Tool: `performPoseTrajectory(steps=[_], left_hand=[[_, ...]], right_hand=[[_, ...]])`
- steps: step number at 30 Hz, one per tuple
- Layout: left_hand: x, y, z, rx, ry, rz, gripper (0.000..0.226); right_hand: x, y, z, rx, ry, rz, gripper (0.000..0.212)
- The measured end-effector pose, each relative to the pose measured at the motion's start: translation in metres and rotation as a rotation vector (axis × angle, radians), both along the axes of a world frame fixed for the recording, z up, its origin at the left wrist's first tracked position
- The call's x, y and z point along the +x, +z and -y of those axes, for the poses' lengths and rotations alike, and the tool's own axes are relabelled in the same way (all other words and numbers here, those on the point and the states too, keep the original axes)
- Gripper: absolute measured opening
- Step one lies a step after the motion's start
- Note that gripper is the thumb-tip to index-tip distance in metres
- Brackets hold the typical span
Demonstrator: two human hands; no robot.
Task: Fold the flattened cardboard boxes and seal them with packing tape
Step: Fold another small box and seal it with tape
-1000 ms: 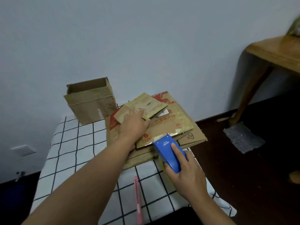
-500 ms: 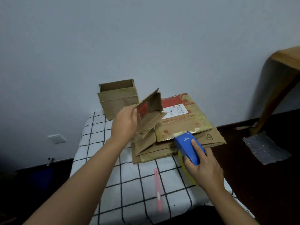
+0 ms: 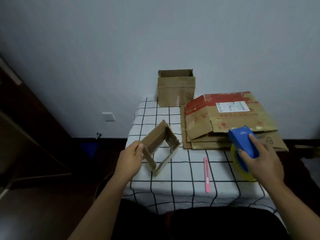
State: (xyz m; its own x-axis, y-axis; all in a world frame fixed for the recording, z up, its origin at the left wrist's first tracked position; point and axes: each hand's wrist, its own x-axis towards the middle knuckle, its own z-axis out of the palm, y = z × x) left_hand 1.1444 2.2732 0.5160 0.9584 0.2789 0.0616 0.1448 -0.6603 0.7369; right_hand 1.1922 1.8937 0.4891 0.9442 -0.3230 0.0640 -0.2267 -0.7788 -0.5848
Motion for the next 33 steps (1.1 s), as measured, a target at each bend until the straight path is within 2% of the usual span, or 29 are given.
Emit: performPoseTrajectory(steps=[3, 7, 11, 15, 18, 25, 27, 30, 33], left_hand=[[0.001, 0.005, -0.019, 0.026, 0.004, -0.033, 0.025], [0.008, 0.017, -0.038, 0.155, -0.009, -0.059, 0.025], [0.012, 0.014, -0.043, 0.186, -0.006, -0.114, 0.023], [0.018, 0.006, -0.040, 0.130, 0.067, -0.072, 0.027], [0.023, -0.001, -0.037, 0.060, 0.109, -0.106, 0.030], [0.007, -0.001, -0.044, -0.407, 0.162, -0.046, 0.050], [0.001, -0.006, -0.049, -0.520, 0.110, -0.066, 0.056], [-0.003, -0.007, -0.046, -0.488, -0.013, -0.105, 0.053], [0.003, -0.001, -0.045, -0.442, 0.012, -0.074, 0.048]], right_hand=[[-0.010, 0.014, -0.029, 0.022, 0.061, 0.066, 0.068], [-0.025, 0.026, -0.082, 0.156, 0.218, 0.142, 0.068], [-0.022, 0.019, -0.137, 0.234, 0.320, 0.104, 0.068], [-0.017, 0.003, -0.176, 0.183, 0.368, 0.006, 0.069], [-0.017, -0.008, -0.186, 0.157, 0.338, -0.009, 0.069], [-0.014, -0.019, -0.184, 0.122, 0.291, 0.004, 0.071], [-0.015, -0.021, -0.183, 0.132, 0.281, 0.020, 0.071], [-0.013, -0.023, -0.180, 0.176, 0.253, 0.027, 0.070], [-0.009, -0.023, -0.175, 0.215, 0.252, 0.026, 0.068]])
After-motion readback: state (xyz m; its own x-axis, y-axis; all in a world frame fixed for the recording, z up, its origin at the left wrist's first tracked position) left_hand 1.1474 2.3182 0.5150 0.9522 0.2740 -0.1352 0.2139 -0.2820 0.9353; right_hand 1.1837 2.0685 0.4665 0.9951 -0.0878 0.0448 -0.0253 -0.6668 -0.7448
